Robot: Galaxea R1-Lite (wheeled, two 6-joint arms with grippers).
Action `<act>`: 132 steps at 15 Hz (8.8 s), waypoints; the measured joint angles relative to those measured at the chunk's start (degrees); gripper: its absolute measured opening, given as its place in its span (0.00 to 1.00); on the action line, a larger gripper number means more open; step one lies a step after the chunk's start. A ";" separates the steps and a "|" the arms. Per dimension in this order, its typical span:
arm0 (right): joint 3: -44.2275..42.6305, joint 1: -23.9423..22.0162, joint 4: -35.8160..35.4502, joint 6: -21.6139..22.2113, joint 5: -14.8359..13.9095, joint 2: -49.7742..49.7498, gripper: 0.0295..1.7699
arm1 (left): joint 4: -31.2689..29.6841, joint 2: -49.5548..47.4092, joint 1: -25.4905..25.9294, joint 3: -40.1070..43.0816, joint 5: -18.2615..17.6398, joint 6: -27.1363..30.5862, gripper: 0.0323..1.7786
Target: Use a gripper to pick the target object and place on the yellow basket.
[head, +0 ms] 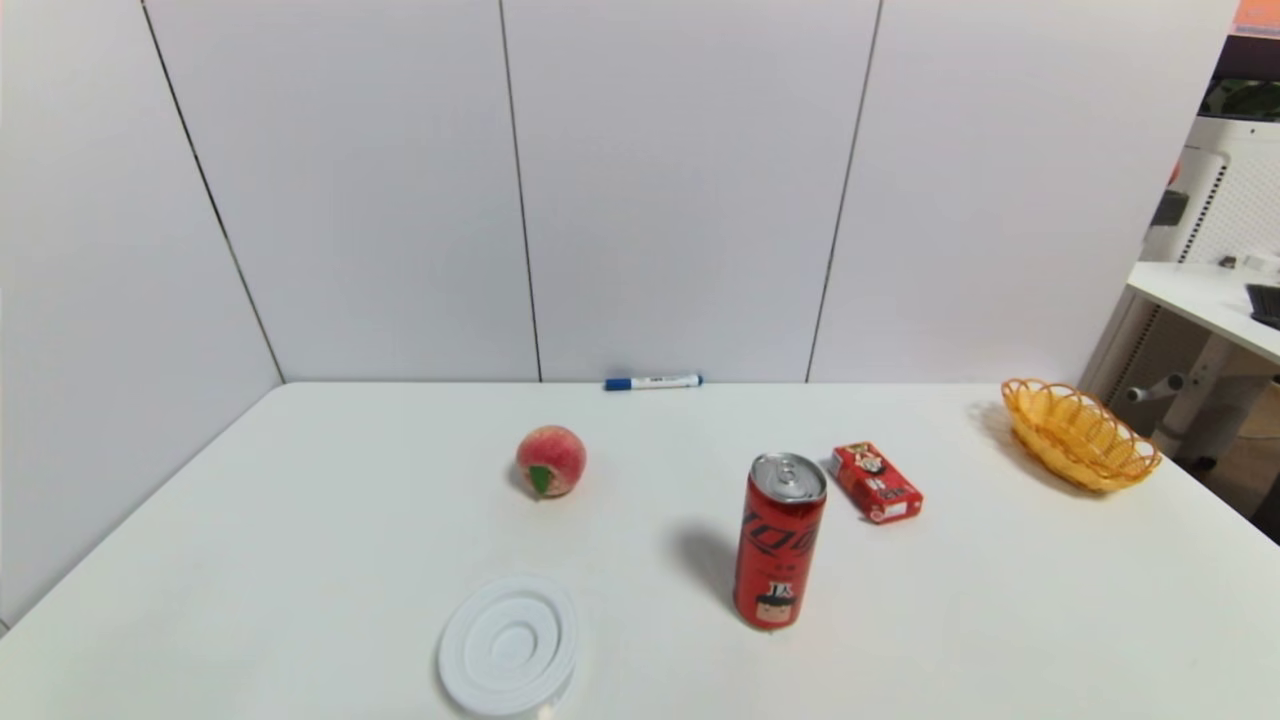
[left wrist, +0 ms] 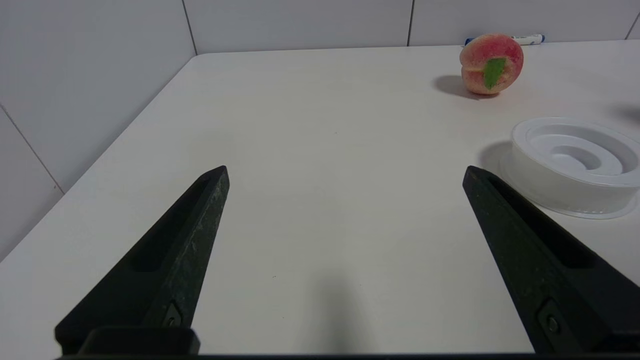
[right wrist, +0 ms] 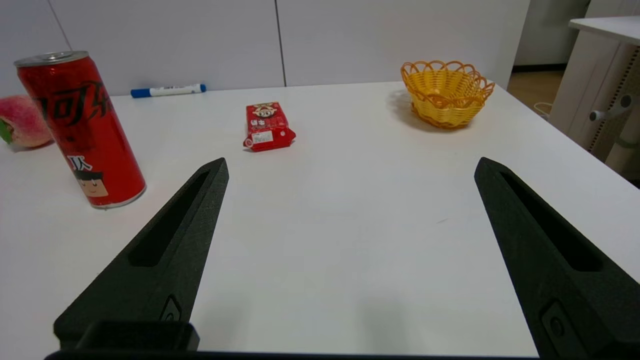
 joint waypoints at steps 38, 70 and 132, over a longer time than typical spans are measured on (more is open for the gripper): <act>-40.29 35.99 -21.18 2.12 4.18 99.19 0.96 | 0.00 0.02 0.00 0.00 0.00 -0.02 0.95; -37.86 35.60 -24.92 1.85 4.16 96.20 0.50 | 0.00 0.00 0.00 0.00 0.02 0.02 0.95; -66.06 -17.83 -4.28 -10.40 4.73 109.09 0.92 | 0.00 0.00 0.00 0.00 0.00 -0.02 0.95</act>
